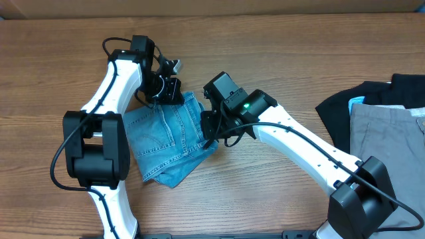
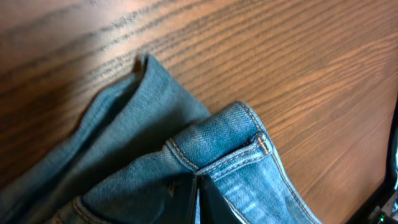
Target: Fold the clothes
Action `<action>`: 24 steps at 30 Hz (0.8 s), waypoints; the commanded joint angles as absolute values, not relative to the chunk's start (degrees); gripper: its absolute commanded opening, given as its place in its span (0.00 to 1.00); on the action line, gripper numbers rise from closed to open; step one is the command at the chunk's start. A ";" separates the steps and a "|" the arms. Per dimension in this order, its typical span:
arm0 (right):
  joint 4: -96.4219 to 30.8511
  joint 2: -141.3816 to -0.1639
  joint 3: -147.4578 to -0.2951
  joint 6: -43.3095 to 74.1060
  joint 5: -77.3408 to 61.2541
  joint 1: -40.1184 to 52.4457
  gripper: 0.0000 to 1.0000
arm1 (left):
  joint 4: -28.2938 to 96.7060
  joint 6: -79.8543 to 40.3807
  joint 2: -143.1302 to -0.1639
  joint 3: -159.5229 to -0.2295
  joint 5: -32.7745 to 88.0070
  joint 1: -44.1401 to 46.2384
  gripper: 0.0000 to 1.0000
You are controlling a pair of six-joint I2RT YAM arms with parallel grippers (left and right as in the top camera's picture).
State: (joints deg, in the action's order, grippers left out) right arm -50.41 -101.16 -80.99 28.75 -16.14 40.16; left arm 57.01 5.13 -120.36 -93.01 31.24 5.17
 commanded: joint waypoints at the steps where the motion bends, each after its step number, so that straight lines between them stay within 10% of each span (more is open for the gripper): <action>1: -48.25 -102.63 -80.90 29.19 -19.11 40.16 0.09 | 54.85 6.85 -121.84 -92.82 32.60 5.28 0.07; 24: -40.77 -114.80 -71.88 38.94 -25.76 34.11 0.04 | 53.74 5.78 -121.99 -94.08 32.62 3.62 0.10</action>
